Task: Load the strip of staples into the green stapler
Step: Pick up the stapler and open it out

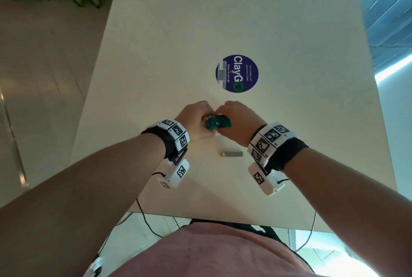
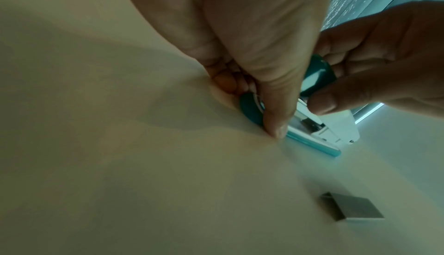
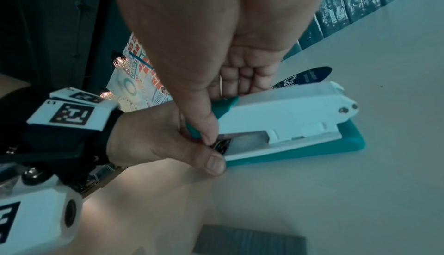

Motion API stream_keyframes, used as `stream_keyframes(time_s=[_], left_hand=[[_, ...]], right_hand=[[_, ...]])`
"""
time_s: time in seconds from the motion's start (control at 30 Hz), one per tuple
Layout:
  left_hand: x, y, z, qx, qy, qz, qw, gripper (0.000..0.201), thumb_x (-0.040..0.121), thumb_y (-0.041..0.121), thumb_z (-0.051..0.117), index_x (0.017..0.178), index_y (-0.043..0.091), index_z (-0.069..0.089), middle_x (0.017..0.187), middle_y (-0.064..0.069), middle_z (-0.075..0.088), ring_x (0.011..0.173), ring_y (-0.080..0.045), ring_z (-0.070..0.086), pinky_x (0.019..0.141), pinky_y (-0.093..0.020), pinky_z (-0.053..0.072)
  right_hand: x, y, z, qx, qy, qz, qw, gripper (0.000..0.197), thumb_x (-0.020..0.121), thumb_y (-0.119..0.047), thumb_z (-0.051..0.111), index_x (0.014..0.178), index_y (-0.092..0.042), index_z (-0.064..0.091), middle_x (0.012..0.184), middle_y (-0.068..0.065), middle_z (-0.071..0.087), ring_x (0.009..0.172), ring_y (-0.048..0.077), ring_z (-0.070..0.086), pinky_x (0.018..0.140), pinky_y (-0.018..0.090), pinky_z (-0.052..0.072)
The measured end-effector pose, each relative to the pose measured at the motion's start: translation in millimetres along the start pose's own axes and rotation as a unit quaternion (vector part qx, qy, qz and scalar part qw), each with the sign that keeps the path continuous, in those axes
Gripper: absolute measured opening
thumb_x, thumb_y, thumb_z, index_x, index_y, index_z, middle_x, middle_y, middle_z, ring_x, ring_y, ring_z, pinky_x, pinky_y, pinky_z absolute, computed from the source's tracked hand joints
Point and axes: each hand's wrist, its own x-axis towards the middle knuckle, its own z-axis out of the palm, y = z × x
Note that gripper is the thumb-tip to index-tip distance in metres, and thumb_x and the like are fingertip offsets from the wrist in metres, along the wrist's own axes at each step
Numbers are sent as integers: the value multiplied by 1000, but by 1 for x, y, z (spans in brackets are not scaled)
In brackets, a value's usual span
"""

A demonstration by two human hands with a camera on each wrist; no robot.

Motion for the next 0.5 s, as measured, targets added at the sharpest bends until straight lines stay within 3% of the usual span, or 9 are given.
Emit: stream_keyframes(time_s=[0.13,0.2,0.3,0.4,0.5], left_hand=[[0,-1,0,-23,1,19,1000,27,60,22,80,80,11,64,81,-3,54,63,-13,49,58,-19,35],[0,-2,1,-37,-4,20,999,32,60,23,80,85,11,65,84,-3,56,67,-10,51,65,-23,40],[-1,-4,2,-46,-6,21,999,39,60,23,80,94,12,67,94,-8,62,80,-19,59,78,-31,51],[0,-3,2,-56,-1,14,998,39,61,19,81,96,11,67,97,-9,63,82,-17,59,81,-29,50],[0,-4,4,-58,5,11,998,39,59,18,82,95,12,67,94,-5,61,81,-16,58,79,-25,49]], right_hand=[[-17,3,-14,73,57,-14,996,26,78,-15,65,104,-15,61,101,5,62,91,18,54,80,25,39],[-32,11,-26,108,87,-16,990,27,75,-14,69,101,-18,62,101,2,64,91,16,58,83,25,43],[-61,29,-46,146,131,1,981,26,71,-7,69,91,-20,59,94,-2,68,89,15,63,87,27,52],[-82,54,-60,115,167,54,978,25,67,-6,74,85,-18,61,80,-6,67,79,13,64,74,15,50],[-87,79,-61,43,165,112,979,21,67,-11,76,81,-18,63,73,-2,65,68,17,59,59,15,38]])
